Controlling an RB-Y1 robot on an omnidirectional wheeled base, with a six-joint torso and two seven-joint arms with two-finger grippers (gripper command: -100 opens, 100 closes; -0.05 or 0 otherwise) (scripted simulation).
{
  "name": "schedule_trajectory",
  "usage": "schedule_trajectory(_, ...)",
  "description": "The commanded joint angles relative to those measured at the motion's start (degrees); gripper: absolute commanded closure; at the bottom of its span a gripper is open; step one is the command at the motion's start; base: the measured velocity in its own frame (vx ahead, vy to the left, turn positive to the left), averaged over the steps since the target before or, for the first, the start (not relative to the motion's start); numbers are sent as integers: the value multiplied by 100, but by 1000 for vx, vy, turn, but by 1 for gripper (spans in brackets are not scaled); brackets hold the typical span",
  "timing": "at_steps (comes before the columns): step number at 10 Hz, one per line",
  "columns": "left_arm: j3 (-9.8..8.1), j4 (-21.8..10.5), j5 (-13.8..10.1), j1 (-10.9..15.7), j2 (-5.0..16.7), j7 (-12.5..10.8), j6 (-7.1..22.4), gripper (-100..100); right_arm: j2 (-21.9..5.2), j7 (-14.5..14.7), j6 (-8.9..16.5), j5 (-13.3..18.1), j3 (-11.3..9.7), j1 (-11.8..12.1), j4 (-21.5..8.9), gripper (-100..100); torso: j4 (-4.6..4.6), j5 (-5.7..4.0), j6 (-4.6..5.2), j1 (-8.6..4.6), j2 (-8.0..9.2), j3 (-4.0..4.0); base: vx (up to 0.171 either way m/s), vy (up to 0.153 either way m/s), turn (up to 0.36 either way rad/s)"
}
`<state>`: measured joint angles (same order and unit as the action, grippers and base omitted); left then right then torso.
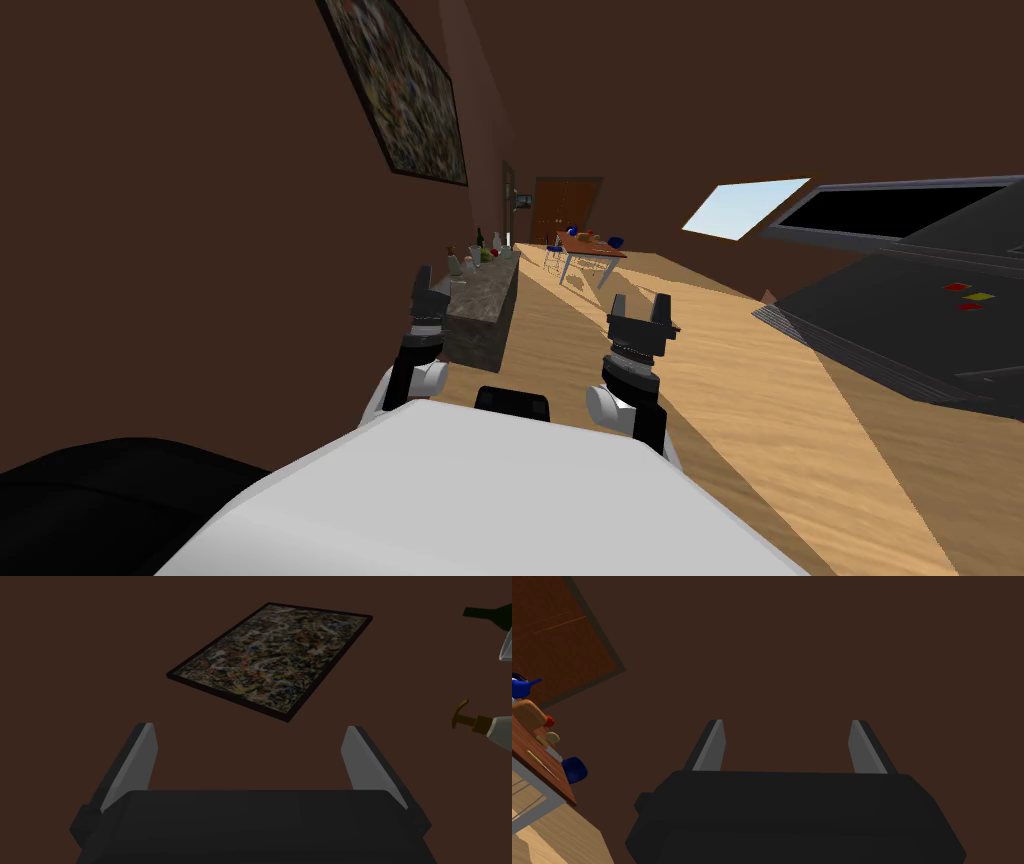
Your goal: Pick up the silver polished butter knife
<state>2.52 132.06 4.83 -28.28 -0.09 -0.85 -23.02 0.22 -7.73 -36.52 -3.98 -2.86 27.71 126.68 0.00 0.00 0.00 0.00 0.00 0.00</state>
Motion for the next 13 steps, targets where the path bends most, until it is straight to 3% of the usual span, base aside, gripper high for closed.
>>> schedule_trajectory(1,-16,-21,9,2,205,20,35,-100,0,0,0,0,0,0,0,0,0,0,0,0,0,0,7,-10,-76)
schedule_trajectory(5,-123,-133,70,31,888,138,229,-100,0,0,0,0,-1,0,0,0,-2,-3,2,-11,-8,-5,19,-33,-139)
schedule_trajectory(6,-123,-133,70,31,930,138,229,-100,0,0,0,0,-1,0,0,0,-2,-3,1,-14,-9,-5,19,-30,-35)
schedule_trajectory(8,-206,-214,120,57,1309,231,369,-100,0,0,0,0,0,0,0,0,-2,-2,2,-10,-8,-5,25,-32,-176)
schedule_trajectory(9,-206,-214,120,57,1357,231,369,-100,0,0,0,0,-1,0,0,0,-2,-3,2,-12,-9,-6,19,-32,-87)
schedule_trajectory(12,-348,-356,211,103,1943,397,614,-100,0,0,0,0,-1,0,0,0,-3,-5,3,-20,-12,-7,32,-58,-241)
schedule_trajectory(13,-348,-356,211,103,2042,397,614,-100,1,0,0,0,-1,0,0,0,-3,-6,2,-24,-13,-8,29,-44,-71)
